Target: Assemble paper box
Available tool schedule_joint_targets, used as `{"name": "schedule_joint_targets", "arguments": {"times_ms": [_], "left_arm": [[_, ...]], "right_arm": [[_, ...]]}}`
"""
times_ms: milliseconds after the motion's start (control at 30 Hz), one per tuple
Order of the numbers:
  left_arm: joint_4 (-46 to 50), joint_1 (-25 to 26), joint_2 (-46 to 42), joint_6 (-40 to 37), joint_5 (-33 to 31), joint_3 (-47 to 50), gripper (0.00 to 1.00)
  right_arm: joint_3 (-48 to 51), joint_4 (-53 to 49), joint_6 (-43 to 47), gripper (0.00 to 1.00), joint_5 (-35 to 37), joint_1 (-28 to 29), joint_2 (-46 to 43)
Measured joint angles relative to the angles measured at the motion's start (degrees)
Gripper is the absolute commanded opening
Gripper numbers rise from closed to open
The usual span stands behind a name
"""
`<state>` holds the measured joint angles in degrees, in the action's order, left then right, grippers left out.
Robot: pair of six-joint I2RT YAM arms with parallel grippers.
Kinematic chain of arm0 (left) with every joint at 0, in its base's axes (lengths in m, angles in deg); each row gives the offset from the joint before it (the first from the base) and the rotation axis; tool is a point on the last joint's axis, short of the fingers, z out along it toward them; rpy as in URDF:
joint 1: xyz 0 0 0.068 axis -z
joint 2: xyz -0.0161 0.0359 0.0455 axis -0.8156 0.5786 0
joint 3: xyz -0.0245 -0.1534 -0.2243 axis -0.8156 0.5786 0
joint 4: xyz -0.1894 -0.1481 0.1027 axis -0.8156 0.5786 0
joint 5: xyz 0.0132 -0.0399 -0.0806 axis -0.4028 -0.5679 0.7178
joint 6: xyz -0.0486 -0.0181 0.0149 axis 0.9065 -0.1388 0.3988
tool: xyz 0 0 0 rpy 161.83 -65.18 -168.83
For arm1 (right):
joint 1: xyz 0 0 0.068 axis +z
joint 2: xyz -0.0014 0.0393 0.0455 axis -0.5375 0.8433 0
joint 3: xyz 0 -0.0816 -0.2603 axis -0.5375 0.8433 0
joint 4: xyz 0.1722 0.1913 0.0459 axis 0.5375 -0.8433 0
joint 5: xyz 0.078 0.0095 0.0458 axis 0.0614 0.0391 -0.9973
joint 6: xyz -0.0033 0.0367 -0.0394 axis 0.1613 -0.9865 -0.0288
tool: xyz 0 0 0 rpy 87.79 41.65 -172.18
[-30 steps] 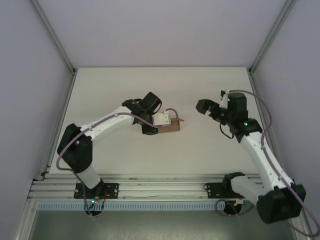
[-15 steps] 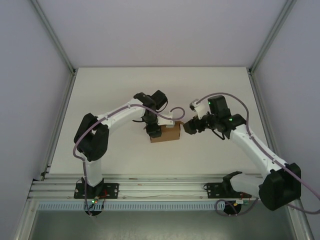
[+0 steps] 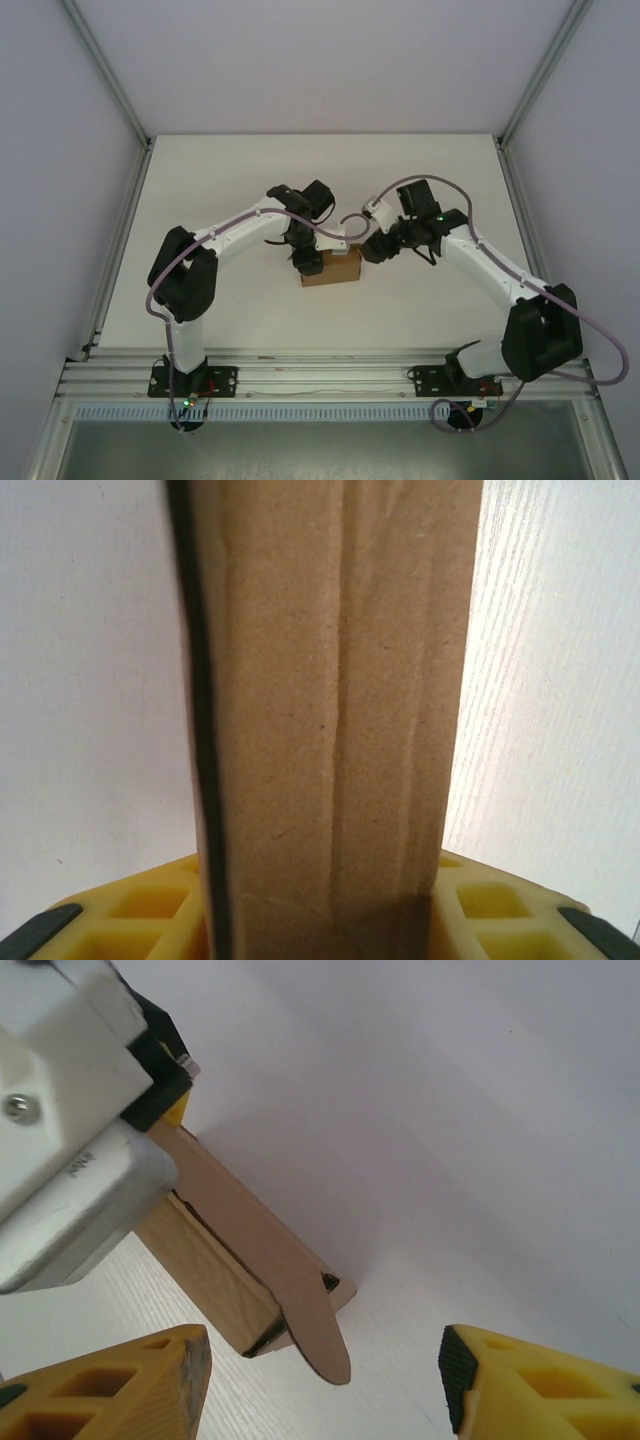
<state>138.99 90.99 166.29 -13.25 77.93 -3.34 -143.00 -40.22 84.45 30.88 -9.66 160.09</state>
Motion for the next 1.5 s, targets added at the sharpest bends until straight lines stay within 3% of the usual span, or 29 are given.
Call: {"name": "schedule_joint_targets", "arguments": {"times_ms": [67,333,467,633,867,1000,1300,1500], "left_arm": [[0.00,0.00,0.00,0.00,0.33,0.00,0.43],[-0.02,0.00,0.00,0.13,0.70,0.00,0.42],[-0.02,0.00,0.00,0.15,0.68,0.00,0.42],[-0.74,0.00,0.00,1.20,0.70,0.00,0.40],[-2.01,-0.11,0.00,3.72,0.59,0.00,0.40],[-2.60,-0.07,0.00,4.72,0.26,0.13,0.40],[-4.85,-0.07,0.00,6.01,-0.52,0.50,0.40],[-5.14,0.04,-0.02,5.66,-0.57,0.50,0.40]], "right_arm": [[-0.13,-0.63,0.55,0.54,0.00,0.00,0.92],[-2.01,-1.01,0.46,0.17,-0.20,0.85,4.50],[-2.01,-0.44,-1.33,0.07,-0.11,1.88,4.31],[-1.77,0.26,-8.66,0.03,2.91,3.41,2.58],[4.13,9.49,-33.68,0.00,18.40,10.01,-1.01],[9.94,17.33,-42.10,0.00,25.00,12.63,-3.61],[16.83,28.55,-43.32,0.00,28.44,13.11,-5.68],[14.67,24.63,-38.05,0.00,29.20,13.11,-5.92]]}}
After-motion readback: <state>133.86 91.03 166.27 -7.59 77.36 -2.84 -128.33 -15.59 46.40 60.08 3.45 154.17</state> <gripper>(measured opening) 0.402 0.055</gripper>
